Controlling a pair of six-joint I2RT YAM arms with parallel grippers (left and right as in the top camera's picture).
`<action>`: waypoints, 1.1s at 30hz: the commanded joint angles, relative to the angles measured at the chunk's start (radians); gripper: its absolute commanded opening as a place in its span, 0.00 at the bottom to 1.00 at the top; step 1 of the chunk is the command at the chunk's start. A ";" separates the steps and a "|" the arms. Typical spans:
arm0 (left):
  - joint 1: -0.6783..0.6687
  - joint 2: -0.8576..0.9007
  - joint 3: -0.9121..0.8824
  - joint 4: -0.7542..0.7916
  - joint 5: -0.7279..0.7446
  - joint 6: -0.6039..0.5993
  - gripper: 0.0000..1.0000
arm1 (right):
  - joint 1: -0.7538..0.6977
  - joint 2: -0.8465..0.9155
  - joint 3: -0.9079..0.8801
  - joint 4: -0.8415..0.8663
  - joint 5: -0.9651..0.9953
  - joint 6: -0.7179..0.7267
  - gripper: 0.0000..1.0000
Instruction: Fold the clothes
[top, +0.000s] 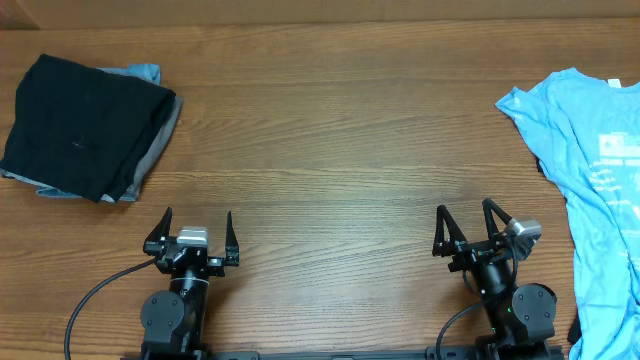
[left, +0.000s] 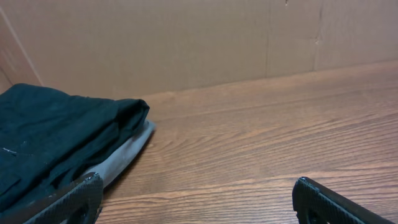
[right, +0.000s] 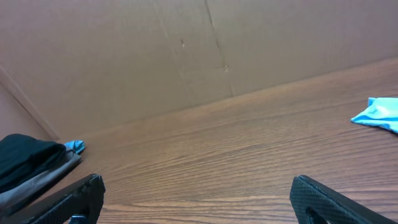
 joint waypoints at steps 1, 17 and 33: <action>0.006 -0.010 -0.006 0.003 0.005 0.011 1.00 | 0.006 -0.008 -0.011 0.005 0.006 0.005 1.00; 0.006 -0.010 -0.006 0.003 0.005 0.012 1.00 | 0.006 -0.008 -0.011 0.005 0.006 0.005 1.00; 0.006 -0.010 -0.006 0.003 0.005 0.012 1.00 | 0.006 -0.008 -0.011 0.005 0.006 0.005 1.00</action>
